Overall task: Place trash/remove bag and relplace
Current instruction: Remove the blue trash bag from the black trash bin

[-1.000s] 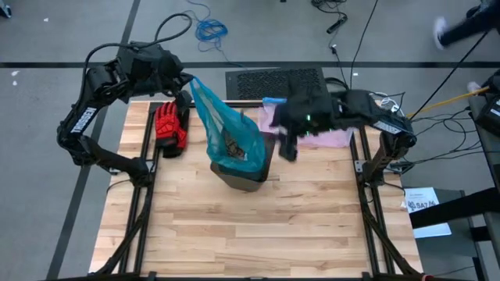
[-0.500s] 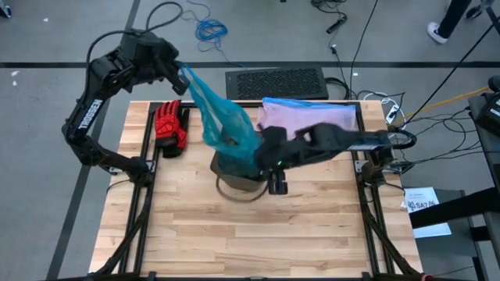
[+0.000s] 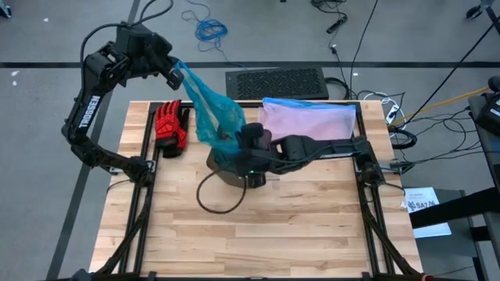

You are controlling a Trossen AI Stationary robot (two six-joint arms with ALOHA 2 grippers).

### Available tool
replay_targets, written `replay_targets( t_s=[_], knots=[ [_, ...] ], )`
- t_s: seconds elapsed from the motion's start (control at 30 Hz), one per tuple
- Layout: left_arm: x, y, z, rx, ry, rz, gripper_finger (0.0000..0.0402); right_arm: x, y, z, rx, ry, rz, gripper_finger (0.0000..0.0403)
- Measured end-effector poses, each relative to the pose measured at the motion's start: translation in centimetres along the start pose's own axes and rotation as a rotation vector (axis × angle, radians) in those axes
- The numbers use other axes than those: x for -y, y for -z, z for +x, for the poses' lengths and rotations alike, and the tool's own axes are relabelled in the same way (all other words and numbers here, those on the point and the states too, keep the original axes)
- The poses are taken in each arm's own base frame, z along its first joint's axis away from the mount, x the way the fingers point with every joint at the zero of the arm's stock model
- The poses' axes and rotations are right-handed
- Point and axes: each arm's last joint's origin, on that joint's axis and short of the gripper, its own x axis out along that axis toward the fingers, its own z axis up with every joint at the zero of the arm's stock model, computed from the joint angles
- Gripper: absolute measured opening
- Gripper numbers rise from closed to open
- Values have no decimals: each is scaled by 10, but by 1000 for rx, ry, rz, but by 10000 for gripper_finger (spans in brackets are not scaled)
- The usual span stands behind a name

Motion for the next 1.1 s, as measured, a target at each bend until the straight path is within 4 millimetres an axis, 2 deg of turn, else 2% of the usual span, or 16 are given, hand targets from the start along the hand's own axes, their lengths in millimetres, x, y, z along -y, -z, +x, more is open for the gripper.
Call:
replay_targets(
  t_s=[0.23,0.4,0.53,0.6,0.7,0.77,0.87,0.97,1.1],
  knots=[
    [1,2,0,-24,7,9,0,6,-1,24,-14,13,0,138],
    [1,4,0,-36,21,10,0,3,0,43,-51,-5,-39,92],
    [2,5,-1,-39,51,10,0,5,1,43,-50,-11,-66,22],
    [3,5,-1,-41,64,9,0,8,2,36,-38,-13,-48,8],
    [3,5,-2,-40,75,9,0,22,4,13,30,-66,84,2],
    [4,5,-2,-36,96,8,0,37,8,-4,88,-156,235,1],
    [5,6,-4,-25,138,4,0,61,18,-17,133,-335,486,0],
    [7,5,-4,-13,185,5,0,81,28,-18,125,-493,702,0],
    [12,4,-5,3,269,6,0,107,42,-5,42,-679,1031,0]
  ],
)
